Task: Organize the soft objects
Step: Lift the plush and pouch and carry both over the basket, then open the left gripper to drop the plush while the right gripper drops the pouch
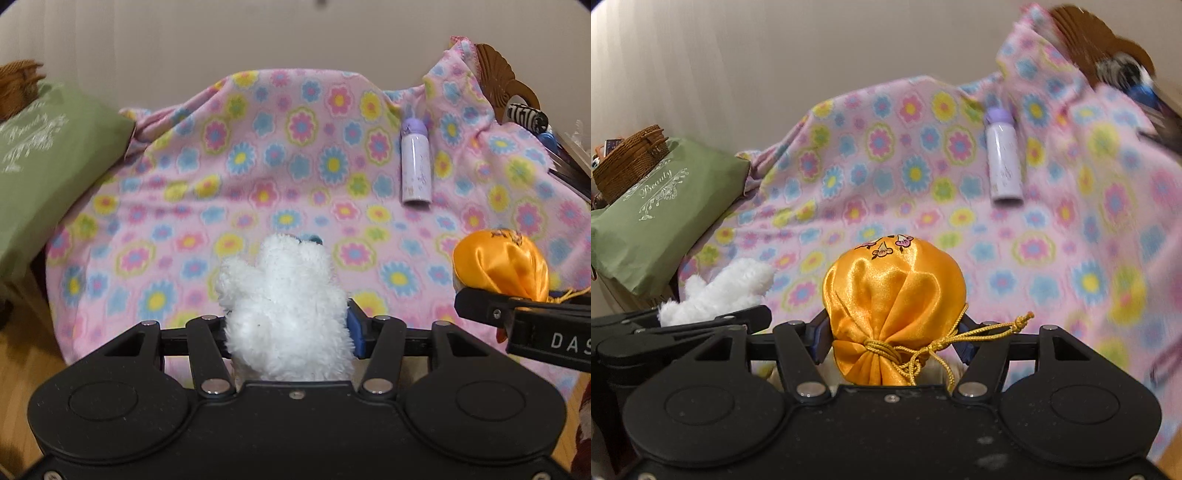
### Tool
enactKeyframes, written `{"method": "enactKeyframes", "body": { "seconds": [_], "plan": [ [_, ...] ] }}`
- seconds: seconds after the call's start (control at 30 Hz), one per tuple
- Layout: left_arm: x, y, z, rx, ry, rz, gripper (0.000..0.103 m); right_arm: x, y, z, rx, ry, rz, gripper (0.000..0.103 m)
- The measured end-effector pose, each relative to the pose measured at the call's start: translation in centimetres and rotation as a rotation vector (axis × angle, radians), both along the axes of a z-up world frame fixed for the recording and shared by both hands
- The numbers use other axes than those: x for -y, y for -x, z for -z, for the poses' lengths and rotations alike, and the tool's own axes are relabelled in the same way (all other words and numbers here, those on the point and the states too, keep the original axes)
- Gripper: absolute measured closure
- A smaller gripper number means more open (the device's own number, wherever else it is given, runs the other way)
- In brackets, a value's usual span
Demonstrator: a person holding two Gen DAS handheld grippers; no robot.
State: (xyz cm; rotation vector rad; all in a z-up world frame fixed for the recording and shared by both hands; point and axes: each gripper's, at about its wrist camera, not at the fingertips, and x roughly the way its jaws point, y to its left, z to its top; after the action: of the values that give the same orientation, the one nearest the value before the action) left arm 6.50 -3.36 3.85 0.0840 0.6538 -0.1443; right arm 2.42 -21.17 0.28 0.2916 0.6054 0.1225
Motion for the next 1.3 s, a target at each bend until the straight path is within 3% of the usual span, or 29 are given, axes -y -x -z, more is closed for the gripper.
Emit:
{"method": "enactKeyframes", "body": {
  "seconds": [0.3, 0.53, 0.77, 1.3],
  "plan": [
    [-0.7, 4.2, 0.6, -0.043, 0.047, -0.022, 0.051, -0.1, 4.9, 0.6, -0.054, -0.059, 0.035, 0.04],
    [-0.7, 4.0, 3.4, -0.136, 0.044, -0.023, 0.051, -1.0, 4.1, 1.8, -0.134, -0.03, 0.06, 0.04],
    [-1.5, 3.8, 4.4, -0.181, 0.068, -0.051, 0.051, -0.8, 3.5, 2.1, -0.167, -0.035, 0.072, 0.04],
    [-1.3, 3.9, 4.9, -0.196, 0.062, -0.052, 0.049, -2.1, 2.3, 2.2, -0.16, 0.02, 0.038, 0.037]
  ]
}}
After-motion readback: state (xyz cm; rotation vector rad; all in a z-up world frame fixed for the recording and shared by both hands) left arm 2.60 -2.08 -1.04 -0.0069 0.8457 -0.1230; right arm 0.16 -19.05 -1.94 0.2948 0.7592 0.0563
